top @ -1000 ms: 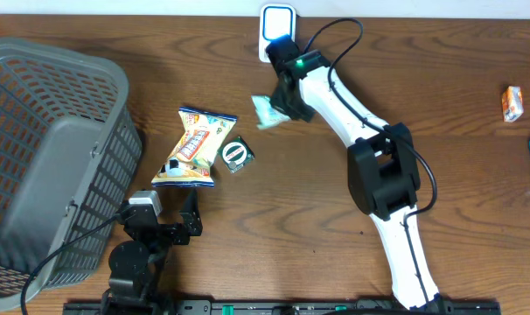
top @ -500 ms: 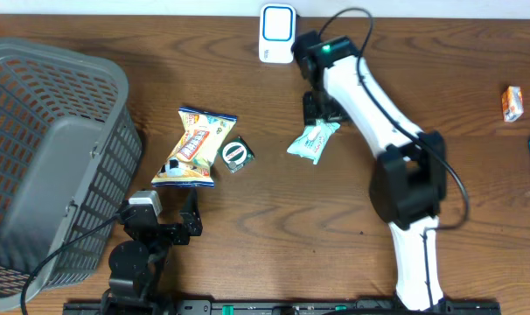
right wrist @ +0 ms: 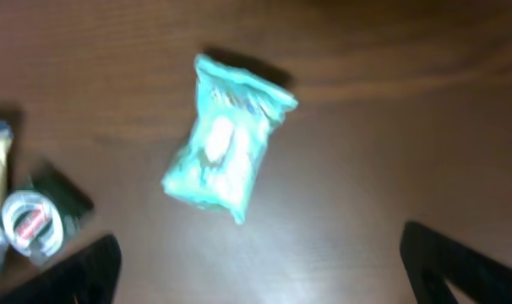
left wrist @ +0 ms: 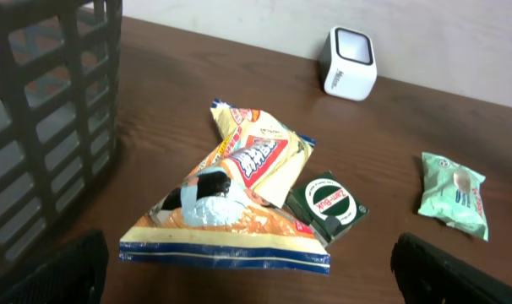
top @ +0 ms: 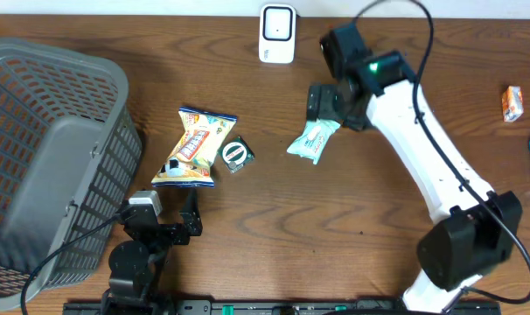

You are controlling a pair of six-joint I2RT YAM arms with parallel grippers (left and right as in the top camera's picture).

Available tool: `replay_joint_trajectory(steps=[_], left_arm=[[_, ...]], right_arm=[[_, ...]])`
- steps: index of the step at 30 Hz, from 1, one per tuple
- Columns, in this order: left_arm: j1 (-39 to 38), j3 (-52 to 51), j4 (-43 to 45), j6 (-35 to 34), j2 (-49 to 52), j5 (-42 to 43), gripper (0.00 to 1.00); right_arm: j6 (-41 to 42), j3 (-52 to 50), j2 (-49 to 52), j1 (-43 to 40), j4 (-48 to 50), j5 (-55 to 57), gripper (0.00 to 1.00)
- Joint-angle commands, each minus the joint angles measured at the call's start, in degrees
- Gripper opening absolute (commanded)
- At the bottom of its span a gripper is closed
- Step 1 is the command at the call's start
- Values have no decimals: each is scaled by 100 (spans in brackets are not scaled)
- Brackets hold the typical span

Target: Scan the item barcode

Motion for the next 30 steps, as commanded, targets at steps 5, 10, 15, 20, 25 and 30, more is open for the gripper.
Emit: replay_joint_trajectory(steps=[5,10,15,20,25,30], left_arm=[[28,-96,-120,-15,-22,55,98],[28,-96,-120,-15,-22,55,98],[28,-96,-120,-15,-22,55,98],[28,-96,-120,-15,-22,55,98],[28,-96,-120,-15,-22,55,98],[28,-96,-120,-15,-22,55,98]], right_arm=[[1102,-1530,223,7,1875,-398,90],[1360,-1600,680,20,2282,-391,90],[1425,-1600,1093,9,2358,-540,82],[1445,-1600,1292,-2,2476,-538,57],[1440,-1593,1303,-70,2428,-896,4],[1161,-1370,1255,-398,1904,-3025,1]])
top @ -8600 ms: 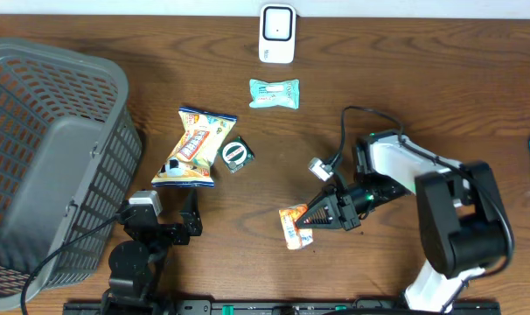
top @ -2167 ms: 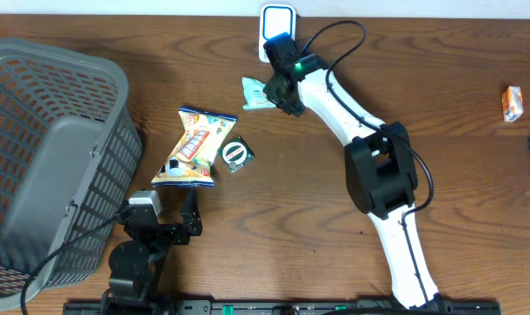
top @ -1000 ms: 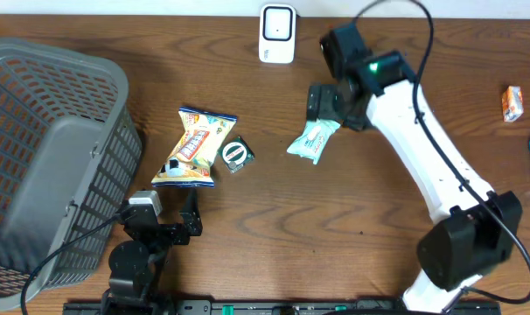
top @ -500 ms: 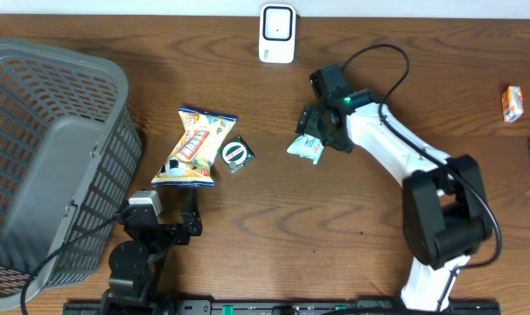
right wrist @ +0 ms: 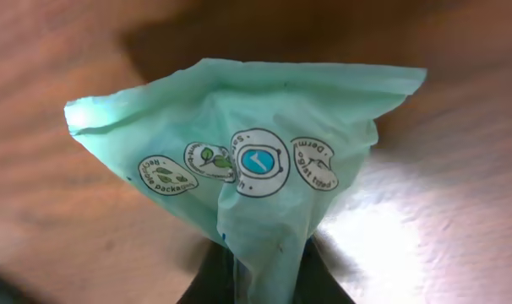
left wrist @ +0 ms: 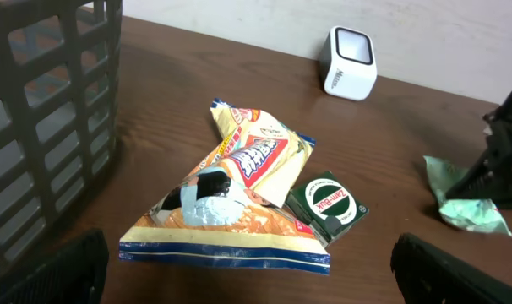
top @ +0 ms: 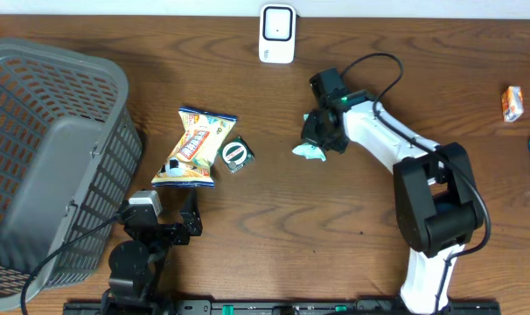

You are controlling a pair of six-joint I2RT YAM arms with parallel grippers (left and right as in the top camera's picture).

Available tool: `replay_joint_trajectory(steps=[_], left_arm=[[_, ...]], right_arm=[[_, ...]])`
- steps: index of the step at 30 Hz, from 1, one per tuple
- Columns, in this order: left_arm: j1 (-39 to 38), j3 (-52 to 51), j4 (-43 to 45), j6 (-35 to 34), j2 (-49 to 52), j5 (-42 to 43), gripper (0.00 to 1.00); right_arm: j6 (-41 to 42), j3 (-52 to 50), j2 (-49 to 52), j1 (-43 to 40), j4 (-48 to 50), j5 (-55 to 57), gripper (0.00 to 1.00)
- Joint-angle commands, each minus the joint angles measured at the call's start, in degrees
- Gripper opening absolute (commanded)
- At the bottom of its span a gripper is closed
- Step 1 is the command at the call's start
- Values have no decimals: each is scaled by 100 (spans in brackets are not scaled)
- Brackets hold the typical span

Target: Scan the item barcode

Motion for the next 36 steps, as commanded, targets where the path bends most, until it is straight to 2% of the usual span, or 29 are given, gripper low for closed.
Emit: replay_joint_trajectory(steps=[1,9,11,17,20,24,27,31,33,36], left_arm=[[28,-96,-118,-13,-22,55,98],[28,-96,-118,-13,-22,55,98],[28,-96,-118,-13,-22,55,98],[28,-96,-118,-13,-22,55,98],[28,-96,-118,-13,-22,55,98],[28,-96,-118,-13,-22,55,98],[28,-96,-118,-13,-22,55,98],[28,-96,-118,-13,-22,55,98],[28,-96,-118,-13,-22,55,98],[28,-96,-118,-13,-22,55,98]], right_arm=[[-444,170,70,-284,-398,-2059,1],[-3884,295,70,-1034,-1303,-6524,1],[-4153,295,70,-1152,-1624,-7114,1],[-4186,293,70,-1217,-2820,-7685,2],[-4725,293,70,-1217,-3504,-8013,4],[-5965,293,70,-1217,-4699,-7997,3],[-6271,282,70,-1215,-5602,-7335,3],[-6594,267,55,-1217,-5410,-6212,1],[-7093,267,55,-1204,-4725,-5440,1],[-6870,267,61,-1141,-3853,-4002,2]])
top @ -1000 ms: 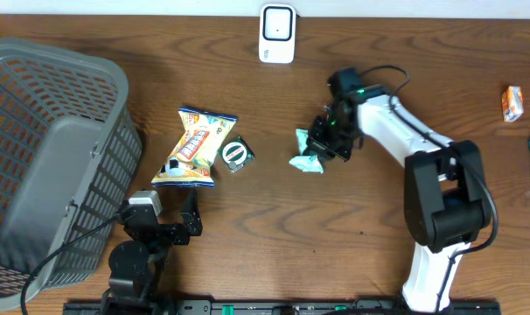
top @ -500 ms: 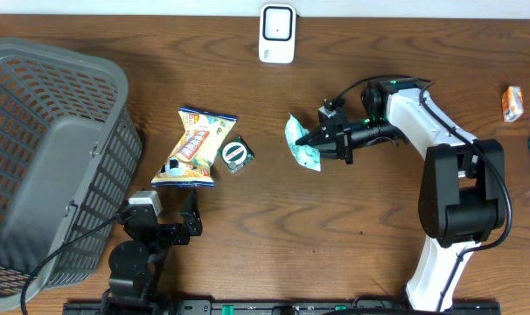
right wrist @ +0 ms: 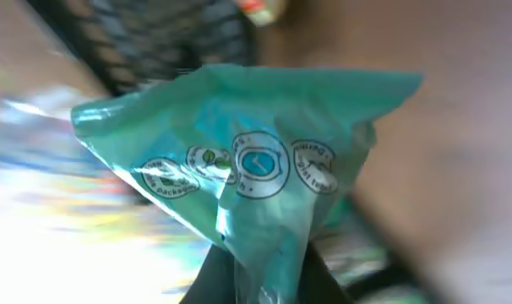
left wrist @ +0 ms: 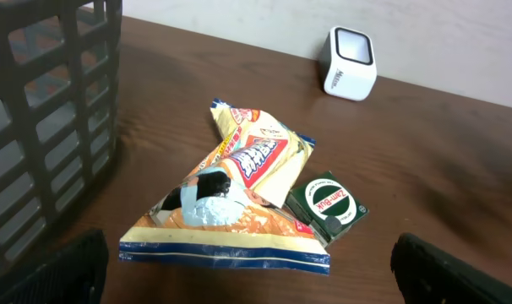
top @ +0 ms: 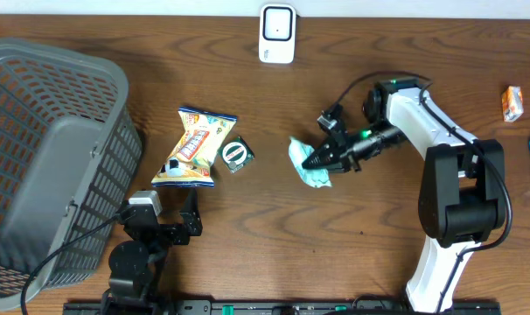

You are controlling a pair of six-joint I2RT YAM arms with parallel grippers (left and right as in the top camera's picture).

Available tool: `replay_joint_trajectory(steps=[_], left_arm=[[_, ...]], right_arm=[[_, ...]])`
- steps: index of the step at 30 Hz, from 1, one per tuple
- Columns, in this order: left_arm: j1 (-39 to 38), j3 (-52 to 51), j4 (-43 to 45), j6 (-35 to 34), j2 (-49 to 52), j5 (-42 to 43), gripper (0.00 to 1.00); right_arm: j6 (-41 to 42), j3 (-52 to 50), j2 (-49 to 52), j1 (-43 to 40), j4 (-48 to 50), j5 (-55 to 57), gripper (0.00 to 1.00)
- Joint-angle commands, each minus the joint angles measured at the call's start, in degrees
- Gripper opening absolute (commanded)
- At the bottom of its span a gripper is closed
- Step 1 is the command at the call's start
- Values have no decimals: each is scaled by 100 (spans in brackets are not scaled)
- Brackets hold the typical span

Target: Scan the item barcode

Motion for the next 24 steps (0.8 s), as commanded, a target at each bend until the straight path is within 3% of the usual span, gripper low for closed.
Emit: replay_joint_trajectory(steps=[1,3,4,5,9,11,14,15,20,24], left_arm=[[28,-96,-116,-13,-22,55,98],[28,-96,-116,-13,-22,55,98],[28,-96,-116,-13,-22,55,98],[28,-96,-116,-13,-20,55,98],[28,-96,-116,-13,-20,55,98],[28,-96,-116,-13,-20,55,98],[28,-96,-116,-13,-20,55,98],[28,-96,-116,-13,-20,55,98],[28,-96,-116,-13,-22,55,98],[28,-96,-118,-13,-20,55,98]], right_arm=[[-11,46,7,111,568,1840,6],[452,46,7,170,1060,2350,20],[741,48,7,203,1309,2756,40],[1108,48,7,234,1517,3270,47],[1853,501,2,332,1388,4557,50],[2107,922,-46,398,1167,4695,44],[2524,1331,-214,555,1097,4881,6],[2702,1394,-304,638,1106,4874,1],[3099,1309,-415,1128,1154,5110,1],[3633,658,-402,1493,1539,5598,1]])
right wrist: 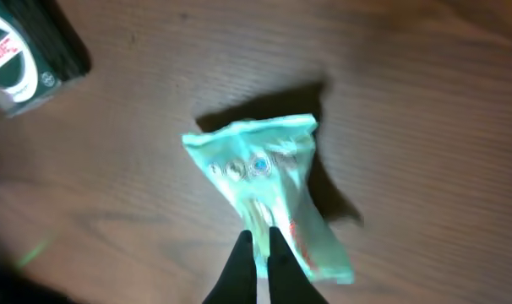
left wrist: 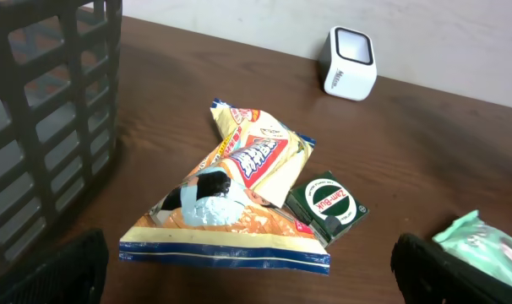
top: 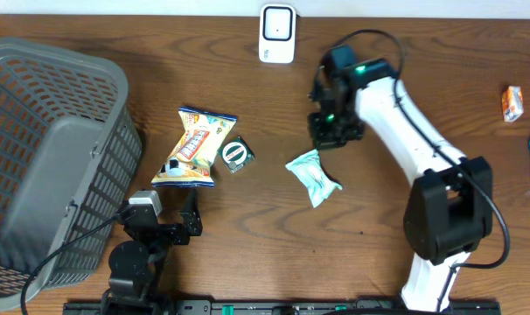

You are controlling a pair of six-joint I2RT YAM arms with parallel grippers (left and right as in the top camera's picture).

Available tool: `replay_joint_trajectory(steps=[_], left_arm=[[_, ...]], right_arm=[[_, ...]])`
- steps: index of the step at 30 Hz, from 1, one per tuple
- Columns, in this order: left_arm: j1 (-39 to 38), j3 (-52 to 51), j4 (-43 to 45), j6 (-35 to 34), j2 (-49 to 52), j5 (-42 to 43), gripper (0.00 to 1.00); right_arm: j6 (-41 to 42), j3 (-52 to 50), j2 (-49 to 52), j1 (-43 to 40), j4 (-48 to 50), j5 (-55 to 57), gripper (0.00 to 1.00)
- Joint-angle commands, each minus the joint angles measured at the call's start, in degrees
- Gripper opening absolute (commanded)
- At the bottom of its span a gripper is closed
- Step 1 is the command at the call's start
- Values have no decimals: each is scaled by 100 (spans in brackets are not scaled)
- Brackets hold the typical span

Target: Scan the item barcode

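Note:
The mint-green packet [top: 313, 178] lies flat on the brown table, also showing in the right wrist view [right wrist: 264, 181] and at the left wrist view's right edge [left wrist: 484, 245]. My right gripper [top: 335, 131] hangs above and just behind it; its fingers [right wrist: 246, 263] are shut with nothing between them, the packet well below. The white scanner [top: 276, 33] stands at the table's back edge. My left gripper [top: 173, 223] rests open near the front edge, its gap [left wrist: 256, 274] facing a snack bag.
An orange-and-blue snack bag [top: 195, 147] and a green round tin [top: 236, 154] lie left of the packet. A grey mesh basket [top: 46, 157] fills the left side. A small orange box [top: 511, 102] and a blue bottle sit at the right edge.
The packet left my right gripper and now lies on the table, turned to a new side. The right gripper has moved up and back and is shut and empty. The left arm is unmoved.
My right gripper stood open over the packet lying on the table. Then it was shut on the packet's edge. It then held the packet tilted sideways above the table. Now the packet lies slightly nearer the front, released.

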Motion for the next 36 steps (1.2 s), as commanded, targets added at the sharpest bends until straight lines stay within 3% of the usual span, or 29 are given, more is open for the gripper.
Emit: replay_joint_trajectory(steps=[1,9,15,22,24,29,32,36], left_arm=[[28,-96,-118,-13,-20,55,98],[28,-96,-118,-13,-20,55,98],[28,-96,-118,-13,-20,55,98],[28,-96,-118,-13,-20,55,98],[28,-96,-118,-13,-20,55,98],[28,-96,-118,-13,-20,55,98],[28,-96,-118,-13,-20,55,98],[28,-96,-118,-13,-20,55,98]], right_arm=[[673,-608,-35,254,151,564,1],[1266,-2094,-33,396,1307,1296,1],[1141,-1703,-46,385,1080,1213,3],[1023,232,-232,424,-629,1344,26],[855,481,-326,509,-782,1495,45],[1145,166,-407,1027,-763,2282,56],[1746,-472,-402,1399,-483,3005,71],[2199,-1355,-343,1773,44,3499,75]])
